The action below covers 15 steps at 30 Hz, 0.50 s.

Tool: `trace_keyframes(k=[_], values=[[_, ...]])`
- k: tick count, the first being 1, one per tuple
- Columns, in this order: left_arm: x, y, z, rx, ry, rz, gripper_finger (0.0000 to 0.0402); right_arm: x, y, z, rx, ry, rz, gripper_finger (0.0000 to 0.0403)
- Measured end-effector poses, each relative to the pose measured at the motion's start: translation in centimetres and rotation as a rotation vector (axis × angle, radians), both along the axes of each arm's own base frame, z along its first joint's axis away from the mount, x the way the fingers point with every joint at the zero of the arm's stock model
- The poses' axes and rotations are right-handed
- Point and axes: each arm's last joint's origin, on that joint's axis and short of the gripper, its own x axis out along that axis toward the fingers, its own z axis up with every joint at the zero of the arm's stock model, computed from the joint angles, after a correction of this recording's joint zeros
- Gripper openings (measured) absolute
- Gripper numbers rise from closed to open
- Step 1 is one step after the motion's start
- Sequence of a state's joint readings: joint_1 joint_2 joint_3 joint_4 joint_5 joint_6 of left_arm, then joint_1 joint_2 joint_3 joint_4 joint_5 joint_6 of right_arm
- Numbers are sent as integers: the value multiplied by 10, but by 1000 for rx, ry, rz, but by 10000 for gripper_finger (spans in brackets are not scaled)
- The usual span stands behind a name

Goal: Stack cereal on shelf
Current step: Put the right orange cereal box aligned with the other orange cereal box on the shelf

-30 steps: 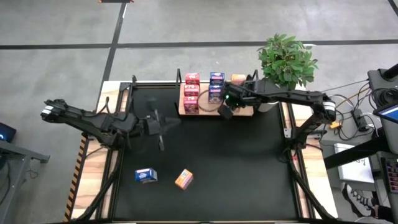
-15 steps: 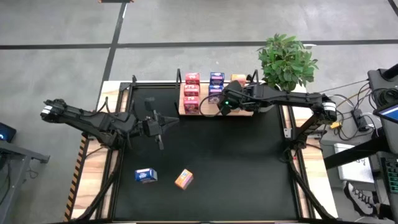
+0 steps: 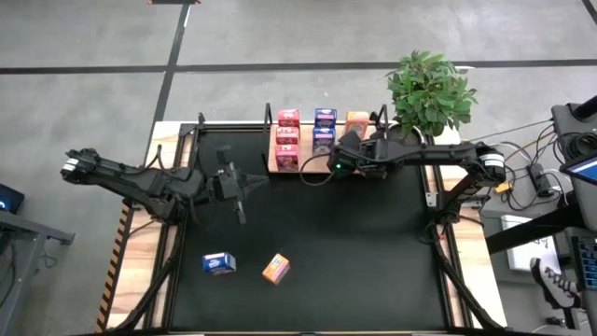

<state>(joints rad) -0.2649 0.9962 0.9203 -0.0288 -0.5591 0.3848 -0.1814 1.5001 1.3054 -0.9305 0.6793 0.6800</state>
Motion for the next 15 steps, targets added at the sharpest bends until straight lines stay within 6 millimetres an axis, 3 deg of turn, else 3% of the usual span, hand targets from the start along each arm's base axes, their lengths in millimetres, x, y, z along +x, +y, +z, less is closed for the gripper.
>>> trace_keyframes(k=[15], values=[[0,0,0,-31,-13,2,0,2,-6,-2,-157,100,58,11]])
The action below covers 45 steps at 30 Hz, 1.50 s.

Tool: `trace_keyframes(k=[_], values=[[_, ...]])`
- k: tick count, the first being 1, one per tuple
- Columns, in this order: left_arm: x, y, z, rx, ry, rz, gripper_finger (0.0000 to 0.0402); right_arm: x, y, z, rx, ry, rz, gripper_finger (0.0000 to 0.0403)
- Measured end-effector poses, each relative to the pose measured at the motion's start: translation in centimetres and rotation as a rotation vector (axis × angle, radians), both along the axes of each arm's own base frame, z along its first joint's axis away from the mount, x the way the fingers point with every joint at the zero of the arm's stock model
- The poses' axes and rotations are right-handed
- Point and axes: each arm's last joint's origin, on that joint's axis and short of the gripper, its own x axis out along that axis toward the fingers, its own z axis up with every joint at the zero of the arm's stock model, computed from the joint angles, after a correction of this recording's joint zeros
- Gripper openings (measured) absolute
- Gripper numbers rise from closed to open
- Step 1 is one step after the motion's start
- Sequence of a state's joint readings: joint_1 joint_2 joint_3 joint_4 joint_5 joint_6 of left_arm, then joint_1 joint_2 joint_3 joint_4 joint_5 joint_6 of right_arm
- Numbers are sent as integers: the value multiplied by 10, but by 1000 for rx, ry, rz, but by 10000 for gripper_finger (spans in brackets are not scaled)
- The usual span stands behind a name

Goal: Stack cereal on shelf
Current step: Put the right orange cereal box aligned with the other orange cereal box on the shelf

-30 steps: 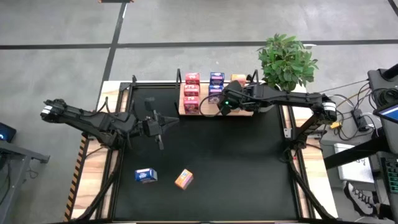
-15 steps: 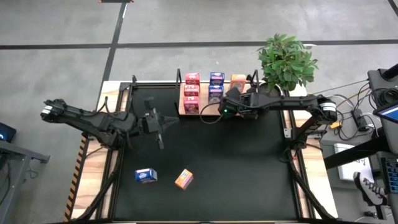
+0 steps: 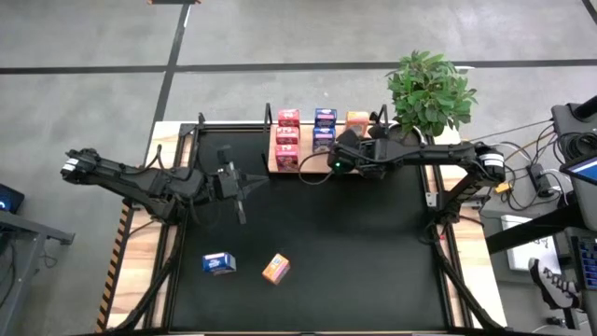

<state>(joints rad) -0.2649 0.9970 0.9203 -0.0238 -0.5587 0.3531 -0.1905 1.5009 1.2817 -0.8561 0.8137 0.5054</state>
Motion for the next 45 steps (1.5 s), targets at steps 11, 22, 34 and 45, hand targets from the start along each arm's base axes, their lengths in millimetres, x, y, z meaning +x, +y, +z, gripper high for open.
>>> trace_keyframes(k=[11,22,34,45], values=[[-1,0,-6,10,60,0,0,7,30,13,168,-87,160,11],[2,0,-9,11,82,0,0,-1,57,-24,392,-28,189,11],[11,-3,-17,11,111,2,0,-9,29,-74,268,-88,155,11],[11,-3,-17,35,119,-1,0,-11,1,-73,168,-54,136,11]])
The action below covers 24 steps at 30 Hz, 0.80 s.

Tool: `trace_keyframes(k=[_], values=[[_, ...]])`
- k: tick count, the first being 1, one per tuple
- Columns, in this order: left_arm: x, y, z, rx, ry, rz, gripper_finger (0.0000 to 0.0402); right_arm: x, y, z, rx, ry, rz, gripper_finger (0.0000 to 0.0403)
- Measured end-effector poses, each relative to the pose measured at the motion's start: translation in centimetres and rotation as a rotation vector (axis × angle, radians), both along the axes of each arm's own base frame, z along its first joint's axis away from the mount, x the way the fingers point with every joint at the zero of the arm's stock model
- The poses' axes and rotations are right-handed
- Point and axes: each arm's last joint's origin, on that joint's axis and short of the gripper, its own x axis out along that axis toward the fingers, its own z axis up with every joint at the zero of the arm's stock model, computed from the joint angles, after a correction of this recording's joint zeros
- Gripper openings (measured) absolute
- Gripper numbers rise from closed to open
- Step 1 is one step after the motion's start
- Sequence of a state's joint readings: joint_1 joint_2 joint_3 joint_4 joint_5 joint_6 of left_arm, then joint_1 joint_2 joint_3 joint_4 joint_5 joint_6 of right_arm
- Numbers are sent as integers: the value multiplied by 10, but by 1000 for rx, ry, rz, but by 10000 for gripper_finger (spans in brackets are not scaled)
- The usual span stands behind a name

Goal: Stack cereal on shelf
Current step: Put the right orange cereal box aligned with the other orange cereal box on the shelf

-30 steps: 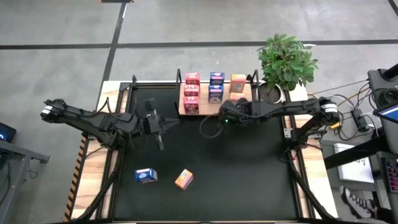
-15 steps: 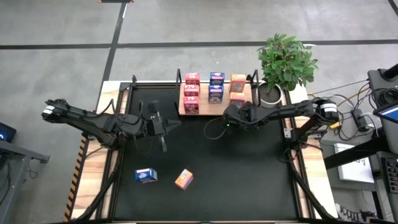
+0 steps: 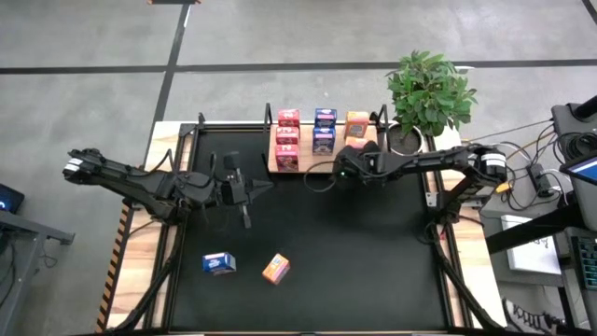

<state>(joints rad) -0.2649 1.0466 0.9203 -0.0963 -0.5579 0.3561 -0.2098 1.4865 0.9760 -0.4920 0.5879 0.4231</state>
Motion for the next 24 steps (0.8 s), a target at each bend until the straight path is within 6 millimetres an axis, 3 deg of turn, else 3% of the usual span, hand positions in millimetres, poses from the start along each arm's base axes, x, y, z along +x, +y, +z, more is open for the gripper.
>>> trace_keyframes(k=[7,15,24], values=[[0,0,0,-9,-2,2,0,-5,-12,-2,-44,79,29,11],[0,0,0,-24,-6,5,0,-5,-9,-3,-48,127,98,11],[0,0,0,8,4,-1,0,-4,9,31,77,87,176,11]])
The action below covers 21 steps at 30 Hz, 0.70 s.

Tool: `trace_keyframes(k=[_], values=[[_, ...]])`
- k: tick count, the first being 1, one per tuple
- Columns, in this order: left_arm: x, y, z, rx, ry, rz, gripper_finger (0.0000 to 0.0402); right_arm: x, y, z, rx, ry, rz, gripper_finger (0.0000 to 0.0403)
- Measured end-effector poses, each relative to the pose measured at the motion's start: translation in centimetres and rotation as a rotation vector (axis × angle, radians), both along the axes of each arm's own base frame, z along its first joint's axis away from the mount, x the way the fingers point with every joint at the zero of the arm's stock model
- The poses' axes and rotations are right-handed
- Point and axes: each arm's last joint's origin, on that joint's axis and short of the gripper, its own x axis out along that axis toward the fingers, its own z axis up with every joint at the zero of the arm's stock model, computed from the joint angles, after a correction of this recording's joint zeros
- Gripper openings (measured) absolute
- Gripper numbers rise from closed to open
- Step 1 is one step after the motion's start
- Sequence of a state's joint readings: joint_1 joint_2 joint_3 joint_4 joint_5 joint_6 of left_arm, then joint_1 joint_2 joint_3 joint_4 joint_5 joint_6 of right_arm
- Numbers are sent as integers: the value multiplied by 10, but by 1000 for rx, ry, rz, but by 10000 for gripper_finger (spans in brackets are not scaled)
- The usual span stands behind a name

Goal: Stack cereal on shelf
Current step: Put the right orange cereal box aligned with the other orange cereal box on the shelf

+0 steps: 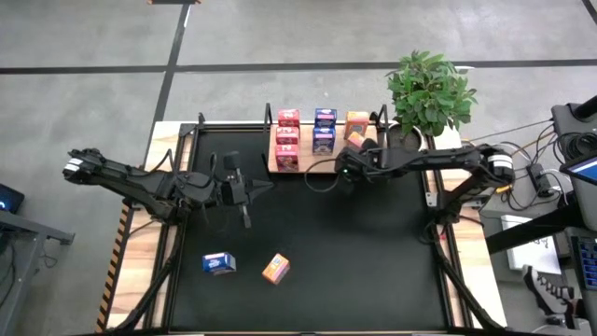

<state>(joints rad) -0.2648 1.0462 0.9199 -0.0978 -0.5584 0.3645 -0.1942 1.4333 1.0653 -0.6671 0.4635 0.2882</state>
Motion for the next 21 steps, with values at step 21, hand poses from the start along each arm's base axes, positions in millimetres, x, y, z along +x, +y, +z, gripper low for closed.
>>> trace_keyframes(k=[21], values=[[0,0,-1,35,19,-6,0,-20,-11,19,10,28,13,11]])
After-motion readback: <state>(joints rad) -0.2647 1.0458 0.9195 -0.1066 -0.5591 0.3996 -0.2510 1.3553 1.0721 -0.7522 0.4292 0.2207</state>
